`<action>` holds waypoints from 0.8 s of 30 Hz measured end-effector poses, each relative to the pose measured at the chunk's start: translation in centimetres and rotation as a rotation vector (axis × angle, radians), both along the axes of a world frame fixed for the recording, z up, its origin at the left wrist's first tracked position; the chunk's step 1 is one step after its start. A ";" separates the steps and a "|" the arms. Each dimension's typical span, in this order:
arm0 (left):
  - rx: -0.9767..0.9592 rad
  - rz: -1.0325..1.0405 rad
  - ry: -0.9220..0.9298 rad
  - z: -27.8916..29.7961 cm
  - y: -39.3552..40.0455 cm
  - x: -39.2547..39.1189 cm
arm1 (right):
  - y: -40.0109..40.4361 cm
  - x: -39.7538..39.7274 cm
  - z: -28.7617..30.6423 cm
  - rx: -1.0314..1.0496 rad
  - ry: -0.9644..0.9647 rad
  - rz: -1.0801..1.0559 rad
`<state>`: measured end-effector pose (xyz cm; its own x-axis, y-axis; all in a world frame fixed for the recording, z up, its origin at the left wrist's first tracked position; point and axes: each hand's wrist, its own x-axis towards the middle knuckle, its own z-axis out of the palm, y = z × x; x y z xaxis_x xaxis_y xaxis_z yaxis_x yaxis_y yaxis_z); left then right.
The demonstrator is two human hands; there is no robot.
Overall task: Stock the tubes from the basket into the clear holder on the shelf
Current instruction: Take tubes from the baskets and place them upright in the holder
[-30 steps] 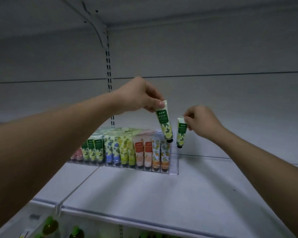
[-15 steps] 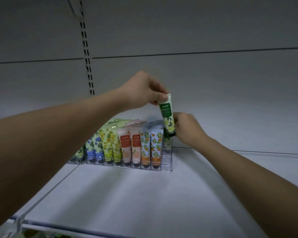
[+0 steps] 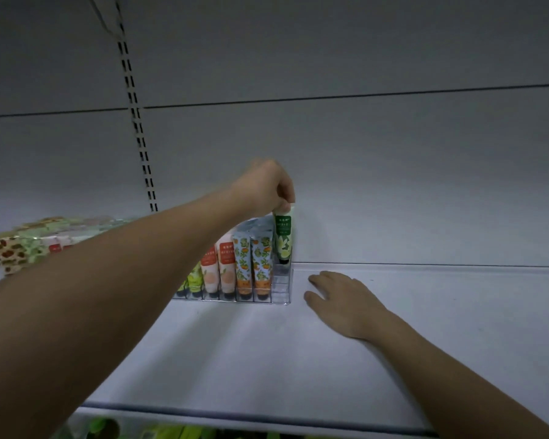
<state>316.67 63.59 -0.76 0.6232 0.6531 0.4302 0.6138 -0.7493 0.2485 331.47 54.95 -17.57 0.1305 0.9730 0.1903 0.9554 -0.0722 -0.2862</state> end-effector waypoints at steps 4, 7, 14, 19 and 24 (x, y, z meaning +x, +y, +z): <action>0.017 0.050 0.002 0.0 0.8 0.4 | -0.2 0.0 0.1 -0.004 0.000 0.007; 0.007 0.085 0.064 -0.6 1.2 0.8 | -0.1 0.1 0.1 0.006 0.002 0.012; 0.061 0.158 0.206 -2.1 1.1 1.8 | -0.1 0.1 0.2 0.005 0.008 0.010; 0.089 0.119 0.121 -0.8 -0.7 -1.4 | -0.7 -0.3 2.9 -0.029 0.082 -0.005; 0.060 0.177 -0.038 0.4 -5.2 -7.8 | -2.2 -5.4 10.1 0.317 0.089 0.007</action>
<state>308.91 58.37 -0.41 0.4836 0.7236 0.4925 0.7283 -0.6447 0.2322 326.07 52.70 -7.47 0.1532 0.8683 0.4718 0.9259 0.0406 -0.3755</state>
